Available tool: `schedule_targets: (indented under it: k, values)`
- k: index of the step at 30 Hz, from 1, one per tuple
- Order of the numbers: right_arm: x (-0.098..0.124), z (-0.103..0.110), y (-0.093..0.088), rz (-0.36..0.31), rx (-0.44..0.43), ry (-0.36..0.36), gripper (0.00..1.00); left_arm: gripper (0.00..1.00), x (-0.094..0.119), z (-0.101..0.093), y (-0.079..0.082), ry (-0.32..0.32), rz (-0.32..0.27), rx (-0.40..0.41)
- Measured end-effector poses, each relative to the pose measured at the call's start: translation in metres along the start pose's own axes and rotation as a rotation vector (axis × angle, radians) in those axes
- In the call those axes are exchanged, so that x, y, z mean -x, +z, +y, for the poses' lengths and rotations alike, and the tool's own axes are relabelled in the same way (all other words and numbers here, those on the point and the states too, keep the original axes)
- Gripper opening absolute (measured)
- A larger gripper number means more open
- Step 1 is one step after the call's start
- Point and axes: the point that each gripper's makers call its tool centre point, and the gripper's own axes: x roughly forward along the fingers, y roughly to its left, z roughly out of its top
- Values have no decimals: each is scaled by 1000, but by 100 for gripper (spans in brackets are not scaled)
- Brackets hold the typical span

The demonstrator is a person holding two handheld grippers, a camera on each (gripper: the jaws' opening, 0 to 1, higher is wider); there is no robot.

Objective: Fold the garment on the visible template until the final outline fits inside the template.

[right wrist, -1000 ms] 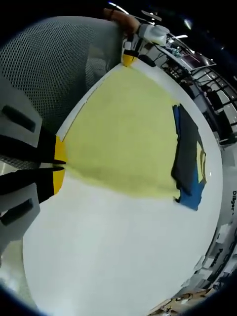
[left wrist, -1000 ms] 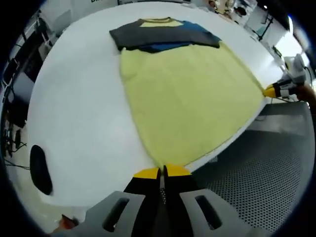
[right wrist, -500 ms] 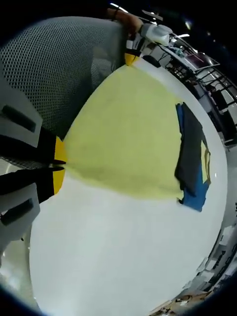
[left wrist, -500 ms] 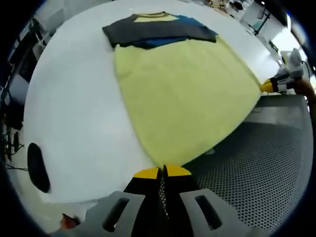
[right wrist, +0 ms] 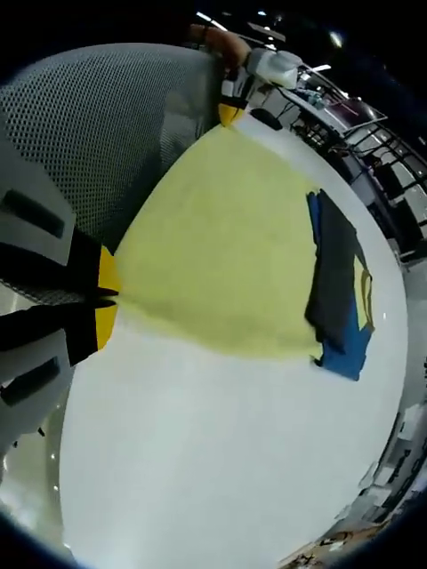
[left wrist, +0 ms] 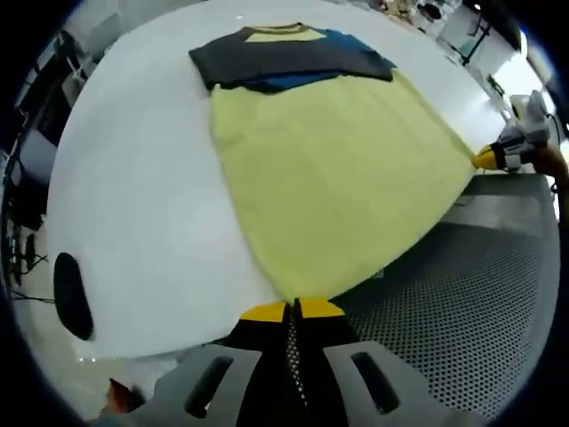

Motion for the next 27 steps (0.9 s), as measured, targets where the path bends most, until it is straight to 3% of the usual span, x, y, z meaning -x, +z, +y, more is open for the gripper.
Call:
schedule_targets:
  k: [9,27]
  values:
    - [16,2,23,-86,-18,34,0,1,20,4,30,4,-115,48]
    - [42,-3,81,-218,-4,51,0,1,40,22,75,25,-254,100]
